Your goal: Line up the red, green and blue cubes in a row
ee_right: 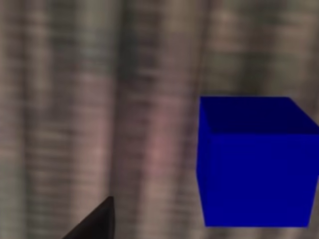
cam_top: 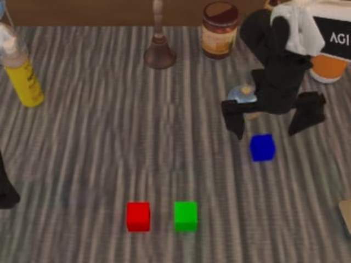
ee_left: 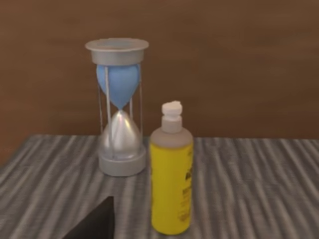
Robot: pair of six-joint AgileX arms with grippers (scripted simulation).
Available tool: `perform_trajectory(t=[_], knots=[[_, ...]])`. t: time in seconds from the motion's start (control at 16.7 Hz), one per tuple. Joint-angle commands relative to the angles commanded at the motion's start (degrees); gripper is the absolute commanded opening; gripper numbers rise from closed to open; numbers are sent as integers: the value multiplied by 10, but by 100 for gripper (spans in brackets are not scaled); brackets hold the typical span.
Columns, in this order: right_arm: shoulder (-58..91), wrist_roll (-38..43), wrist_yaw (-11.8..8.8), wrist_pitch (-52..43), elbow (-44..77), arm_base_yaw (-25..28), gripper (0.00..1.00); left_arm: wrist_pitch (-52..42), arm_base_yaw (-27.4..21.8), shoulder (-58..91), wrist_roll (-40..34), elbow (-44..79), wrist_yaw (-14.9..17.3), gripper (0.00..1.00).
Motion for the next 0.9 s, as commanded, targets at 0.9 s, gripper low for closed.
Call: perform_trajectory(t=[0.9], knots=[[44,3,0,108,-63,2,62,0,0,0,0,0,0,100]])
